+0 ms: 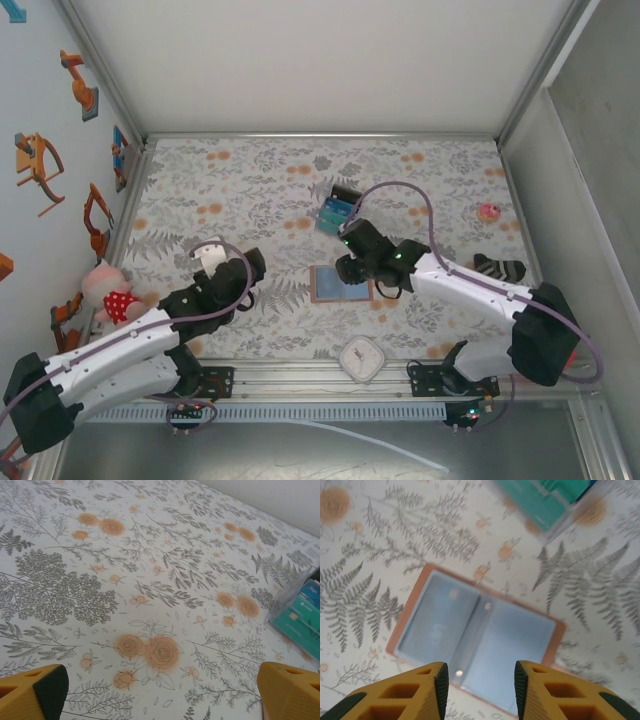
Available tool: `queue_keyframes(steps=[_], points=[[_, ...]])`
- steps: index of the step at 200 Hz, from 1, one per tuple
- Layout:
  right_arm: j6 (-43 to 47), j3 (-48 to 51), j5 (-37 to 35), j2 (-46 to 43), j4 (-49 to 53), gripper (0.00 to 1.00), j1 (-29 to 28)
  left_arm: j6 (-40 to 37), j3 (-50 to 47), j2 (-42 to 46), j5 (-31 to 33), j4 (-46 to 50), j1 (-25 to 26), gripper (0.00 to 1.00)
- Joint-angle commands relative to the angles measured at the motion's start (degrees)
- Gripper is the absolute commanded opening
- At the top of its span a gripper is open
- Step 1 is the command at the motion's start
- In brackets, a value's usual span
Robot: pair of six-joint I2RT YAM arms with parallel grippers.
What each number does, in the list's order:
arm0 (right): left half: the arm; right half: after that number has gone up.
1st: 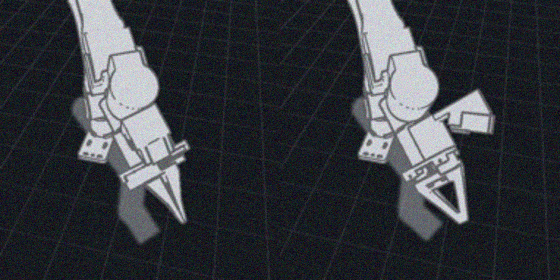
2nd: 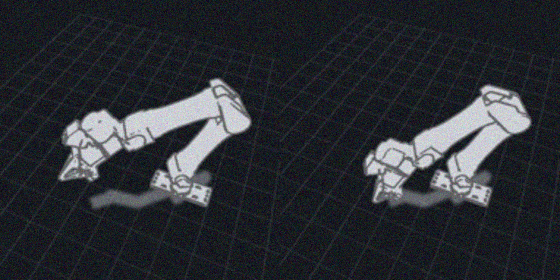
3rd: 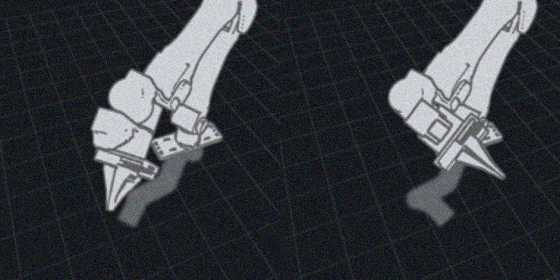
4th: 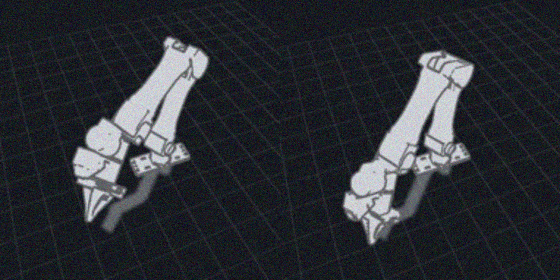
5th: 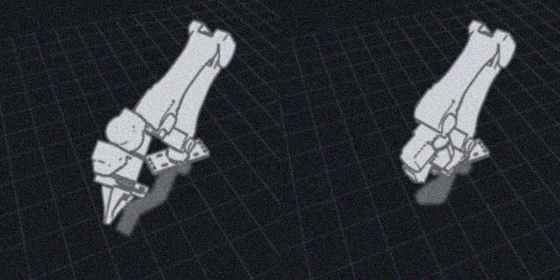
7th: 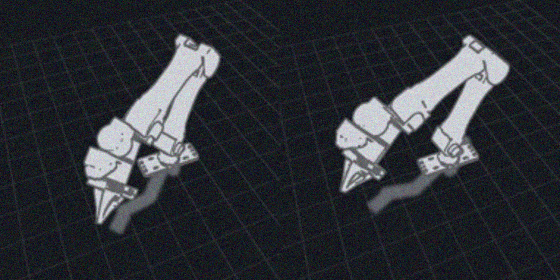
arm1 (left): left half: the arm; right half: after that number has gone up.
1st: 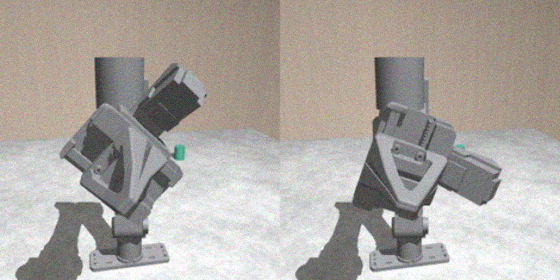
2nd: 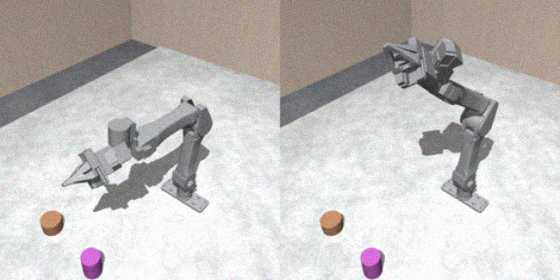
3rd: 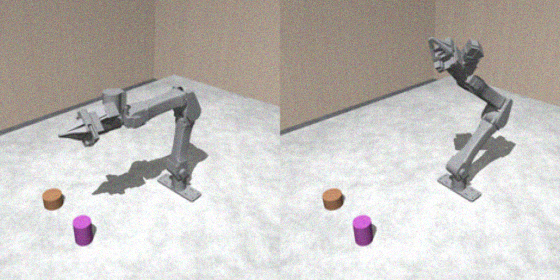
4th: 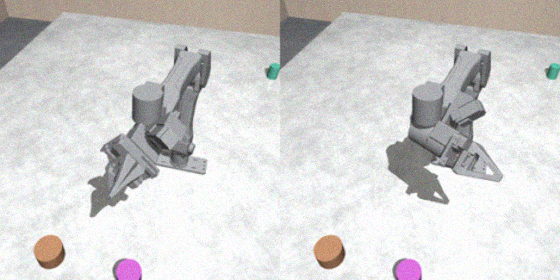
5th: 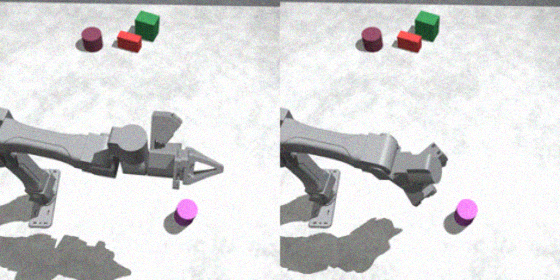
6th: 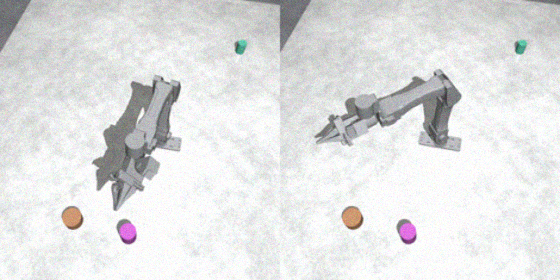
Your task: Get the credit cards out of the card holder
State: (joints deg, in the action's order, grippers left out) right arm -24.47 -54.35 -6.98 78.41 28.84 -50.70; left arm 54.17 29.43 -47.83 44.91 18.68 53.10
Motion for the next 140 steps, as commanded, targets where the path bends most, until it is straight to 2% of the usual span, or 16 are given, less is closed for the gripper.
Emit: queue_keyframes(steps=[1,58,140], points=[[-6.21,0.06,-2.60,2.93,-1.39,0.40,-3.53,3.05,-1.40,2.20,3.85,3.27,-0.37,0.97],[-5.62,-6.00,-0.40,16.43,-1.50,0.42,-8.30,7.10,-2.45,3.93,4.84,7.74,-0.37,0.97],[-3.88,-9.94,1.92,23.57,-1.27,0.49,-8.34,7.15,-2.54,5.38,5.80,9.34,-0.37,0.97]])
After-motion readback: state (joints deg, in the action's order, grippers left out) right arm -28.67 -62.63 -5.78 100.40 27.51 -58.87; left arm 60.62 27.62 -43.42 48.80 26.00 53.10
